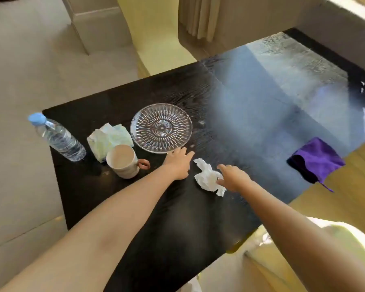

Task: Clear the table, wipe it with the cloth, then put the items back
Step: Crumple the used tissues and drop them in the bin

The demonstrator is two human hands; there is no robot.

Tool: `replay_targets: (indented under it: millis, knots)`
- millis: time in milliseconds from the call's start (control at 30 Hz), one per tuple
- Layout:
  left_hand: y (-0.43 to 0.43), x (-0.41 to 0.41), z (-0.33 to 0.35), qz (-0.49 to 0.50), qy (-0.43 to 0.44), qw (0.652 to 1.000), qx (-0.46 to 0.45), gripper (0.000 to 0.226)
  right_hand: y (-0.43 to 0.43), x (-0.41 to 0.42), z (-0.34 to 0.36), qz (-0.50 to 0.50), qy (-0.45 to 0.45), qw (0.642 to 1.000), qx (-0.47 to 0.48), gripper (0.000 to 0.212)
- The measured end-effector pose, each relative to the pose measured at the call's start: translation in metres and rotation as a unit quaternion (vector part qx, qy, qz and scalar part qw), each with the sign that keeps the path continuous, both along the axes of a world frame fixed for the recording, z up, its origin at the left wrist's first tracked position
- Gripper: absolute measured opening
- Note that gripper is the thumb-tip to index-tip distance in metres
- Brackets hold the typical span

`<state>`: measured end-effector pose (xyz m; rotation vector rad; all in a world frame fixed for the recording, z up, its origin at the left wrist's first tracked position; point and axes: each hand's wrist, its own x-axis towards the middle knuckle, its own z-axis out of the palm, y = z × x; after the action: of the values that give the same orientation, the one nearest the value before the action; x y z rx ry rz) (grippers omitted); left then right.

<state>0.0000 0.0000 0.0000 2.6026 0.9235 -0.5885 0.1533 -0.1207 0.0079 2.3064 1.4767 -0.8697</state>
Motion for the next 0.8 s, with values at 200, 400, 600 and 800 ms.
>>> replay_targets:
  millis: [200,400,600,800]
  knots:
    - [-0.008,0.001,-0.014,0.036,0.003,0.998,0.048,0.06,-0.003,-0.019,-0.024,-0.09,0.0,0.992,0.083,0.069]
    - [-0.009,-0.011,-0.031,0.101,0.023,0.995,0.015,0.073,-0.001,-0.029,-0.042,-0.023,-0.015,0.994,0.107,0.064]
    - [-0.004,-0.018,-0.031,0.189,-0.023,0.979,-0.071,0.075,-0.003,-0.018,-0.05,-0.035,0.035,0.994,0.096,0.035]
    - [0.003,-0.026,-0.012,0.43,-0.216,0.819,-0.313,0.067,0.026,-0.003,0.001,-0.18,0.192,0.943,0.204,0.033]
